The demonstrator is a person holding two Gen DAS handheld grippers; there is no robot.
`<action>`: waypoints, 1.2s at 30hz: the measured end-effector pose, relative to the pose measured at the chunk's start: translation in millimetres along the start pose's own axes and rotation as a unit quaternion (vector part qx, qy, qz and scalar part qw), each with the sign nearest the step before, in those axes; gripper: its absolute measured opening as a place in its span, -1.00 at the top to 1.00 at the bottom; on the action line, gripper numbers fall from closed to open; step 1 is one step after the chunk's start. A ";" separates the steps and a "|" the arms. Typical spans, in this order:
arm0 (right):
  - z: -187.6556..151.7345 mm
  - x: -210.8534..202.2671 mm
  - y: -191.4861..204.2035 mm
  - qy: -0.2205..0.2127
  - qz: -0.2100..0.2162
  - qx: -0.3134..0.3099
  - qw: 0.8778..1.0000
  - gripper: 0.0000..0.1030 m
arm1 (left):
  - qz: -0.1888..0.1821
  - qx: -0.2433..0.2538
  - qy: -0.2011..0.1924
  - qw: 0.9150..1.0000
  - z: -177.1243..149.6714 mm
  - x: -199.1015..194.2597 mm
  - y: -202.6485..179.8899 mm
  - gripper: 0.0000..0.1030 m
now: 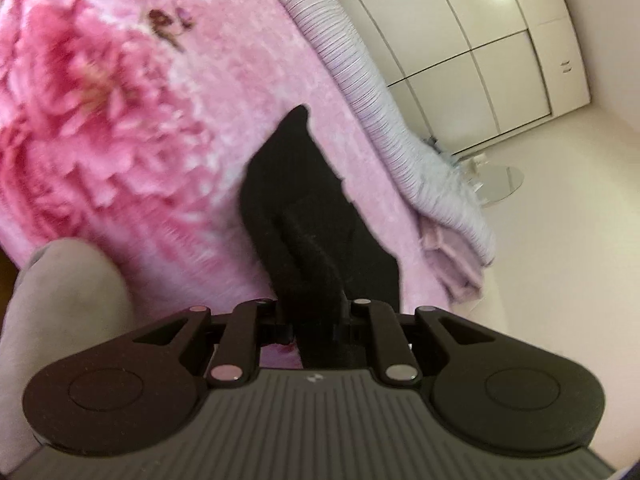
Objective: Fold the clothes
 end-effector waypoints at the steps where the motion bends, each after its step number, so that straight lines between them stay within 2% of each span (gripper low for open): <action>1: 4.2 2.4 7.6 -0.004 0.006 -0.006 1.000 0.81 | -0.005 -0.001 -0.004 1.000 7.9 2.5 -3.7 0.75; 6: 25.2 14.5 45.7 -0.022 0.038 -0.038 0.998 0.81 | -0.027 0.012 -0.018 0.999 59.4 29.6 -27.1 0.73; 10: 55.2 51.8 77.7 -0.032 0.047 -0.034 0.998 0.80 | -0.043 0.028 -0.031 0.998 108.9 73.3 -46.8 0.69; 12: 72.9 82.4 90.1 -0.039 0.040 -0.028 0.998 0.80 | -0.041 0.024 -0.036 0.998 135.4 103.1 -50.8 0.48; 13: 82.1 99.3 94.9 -0.041 0.034 -0.028 0.998 0.79 | -0.040 0.022 -0.037 0.998 148.3 118.5 -50.9 0.47; 14: 91.7 118.6 99.3 -0.041 0.026 -0.028 0.998 0.73 | -0.039 0.020 -0.039 0.998 161.3 133.8 -50.9 0.40; 15: 99.2 132.7 102.2 -0.045 0.020 -0.030 0.998 0.52 | -0.035 0.020 -0.039 0.998 171.2 146.2 -49.6 0.24; 16: 105.7 144.2 104.5 -0.053 0.015 -0.034 0.998 0.32 | -0.029 0.022 -0.039 0.999 179.4 157.0 -47.6 0.23; 17: 112.1 155.8 106.7 -0.060 0.010 -0.038 0.997 0.23 | -0.024 0.024 -0.038 0.999 187.6 167.8 -45.5 0.23; 18: 116.2 162.0 108.5 -0.071 0.009 -0.050 0.996 0.09 | -0.017 0.032 -0.045 0.998 193.4 173.3 -43.0 0.14; 19: 118.5 165.9 110.1 -0.078 0.008 -0.070 0.994 0.05 | -0.009 0.049 -0.047 0.998 197.9 177.3 -40.1 0.06; 20: 119.5 169.1 110.0 -0.081 0.006 -0.090 0.993 0.04 | -0.002 0.064 -0.037 0.997 200.9 182.5 -35.9 -0.16; 21: 119.8 171.4 107.8 -0.080 0.002 -0.105 0.991 0.03 | 0.005 0.075 -0.021 0.997 203.0 187.9 -30.9 -0.20; 28: 117.9 204.3 63.5 -0.032 -0.081 -0.159 0.983 0.01 | 0.082 0.107 0.042 0.990 186.1 223.7 16.5 -0.19; 36: 129.4 271.3 40.5 0.007 -0.129 -0.199 0.971 0.02 | 0.120 0.194 0.064 0.972 193.8 279.3 24.6 -0.18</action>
Point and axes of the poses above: each gripper's, at about its wrist camera, not at the fingertips, and x roughly the way its jaws point, y to its left, z to its top, the point moved 1 cm from there along x, roughly the way its jaws point, and after that the axes turned 15 degrees about x, right-handed, at the moved point
